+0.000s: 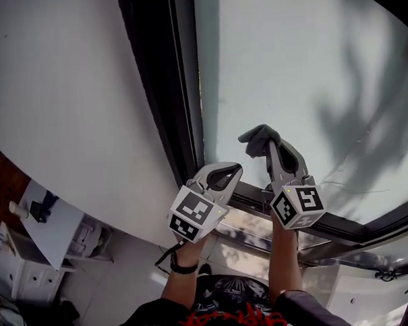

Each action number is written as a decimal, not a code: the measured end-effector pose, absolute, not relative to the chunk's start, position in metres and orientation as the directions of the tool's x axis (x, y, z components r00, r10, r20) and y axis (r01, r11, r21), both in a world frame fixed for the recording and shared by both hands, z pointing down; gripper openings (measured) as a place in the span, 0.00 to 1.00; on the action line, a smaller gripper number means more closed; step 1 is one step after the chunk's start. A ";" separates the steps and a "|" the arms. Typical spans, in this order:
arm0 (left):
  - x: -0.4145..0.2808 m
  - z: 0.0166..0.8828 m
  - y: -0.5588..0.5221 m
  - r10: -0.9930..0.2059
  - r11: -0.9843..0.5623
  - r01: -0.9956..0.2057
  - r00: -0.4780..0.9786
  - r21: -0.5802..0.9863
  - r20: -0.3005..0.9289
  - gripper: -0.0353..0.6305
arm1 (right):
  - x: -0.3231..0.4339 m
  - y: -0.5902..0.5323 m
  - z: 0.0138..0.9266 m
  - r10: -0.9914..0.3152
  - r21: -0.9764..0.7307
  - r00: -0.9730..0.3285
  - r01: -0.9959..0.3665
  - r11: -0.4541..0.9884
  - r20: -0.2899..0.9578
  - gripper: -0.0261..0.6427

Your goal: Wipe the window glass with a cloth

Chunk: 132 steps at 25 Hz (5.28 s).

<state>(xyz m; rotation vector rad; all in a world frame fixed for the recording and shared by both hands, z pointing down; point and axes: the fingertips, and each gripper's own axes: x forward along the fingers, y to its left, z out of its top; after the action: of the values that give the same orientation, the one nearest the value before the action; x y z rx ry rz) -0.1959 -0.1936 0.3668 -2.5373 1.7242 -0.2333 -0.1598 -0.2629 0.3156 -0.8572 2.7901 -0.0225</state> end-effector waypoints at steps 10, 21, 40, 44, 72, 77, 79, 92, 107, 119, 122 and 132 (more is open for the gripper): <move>-0.314 0.363 -0.149 -0.965 -0.256 -0.961 0.248 -0.109 0.079 0.03 | -0.305 -0.238 0.347 -0.503 -0.108 -0.855 -0.492 0.864 -0.127 0.07; -0.257 0.359 -0.176 -0.934 -0.354 -0.929 0.348 -0.105 0.077 0.03 | -0.235 -0.270 0.356 -0.607 -0.115 -0.787 -0.597 0.794 -0.112 0.07; 0.087 0.382 -0.258 -0.790 -0.612 -0.785 0.599 -0.100 0.131 0.03 | 0.211 -0.343 0.351 -0.867 -0.173 -0.464 -0.853 0.493 -0.182 0.07; 0.138 0.387 -0.267 -0.760 -0.648 -0.758 0.635 -0.080 0.140 0.03 | 0.285 -0.356 0.358 -0.903 -0.195 -0.397 -0.884 0.425 -0.166 0.08; -0.166 0.401 -0.226 -0.896 -0.432 -0.902 0.427 -0.016 0.121 0.03 | -0.105 -0.290 0.357 -0.657 -0.104 -0.745 -0.648 0.754 -0.121 0.07; -0.273 0.409 -0.184 -0.939 -0.321 -0.947 0.320 0.012 0.127 0.03 | -0.251 -0.248 0.370 -0.524 -0.048 -0.850 -0.522 0.852 -0.057 0.07; -0.300 0.410 -0.174 -0.950 -0.288 -0.957 0.289 0.021 0.121 0.03 | -0.289 -0.240 0.380 -0.485 -0.045 -0.874 -0.484 0.874 -0.029 0.07; -0.273 0.405 -0.192 -0.911 -0.388 -0.921 0.381 -0.019 0.157 0.03 | -0.274 -0.254 0.408 -0.545 -0.076 -0.839 -0.543 0.836 0.000 0.08; 0.025 0.410 -0.260 -0.762 -0.637 -0.770 0.621 -0.039 0.185 0.03 | 0.110 -0.329 0.402 -0.835 -0.158 -0.544 -0.820 0.551 -0.085 0.08; 0.177 0.404 -0.278 -0.702 -0.703 -0.711 0.690 -0.020 0.175 0.03 | 0.343 -0.362 0.412 -0.961 -0.144 -0.276 -0.950 0.277 -0.025 0.08; 0.189 0.402 -0.281 -0.687 -0.720 -0.693 0.705 -0.030 0.175 0.03 | 0.358 -0.366 0.416 -0.969 -0.150 -0.247 -0.958 0.246 -0.015 0.07; 0.099 0.403 -0.268 -0.742 -0.662 -0.749 0.650 -0.029 0.168 0.03 | 0.216 -0.340 0.387 -0.877 -0.130 -0.463 -0.869 0.478 -0.131 0.08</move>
<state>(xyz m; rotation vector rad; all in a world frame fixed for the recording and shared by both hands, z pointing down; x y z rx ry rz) 0.0995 -0.2677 0.4026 -2.8918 1.3068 -0.2638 0.2164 -0.3397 0.3873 -1.5181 2.5425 -0.0661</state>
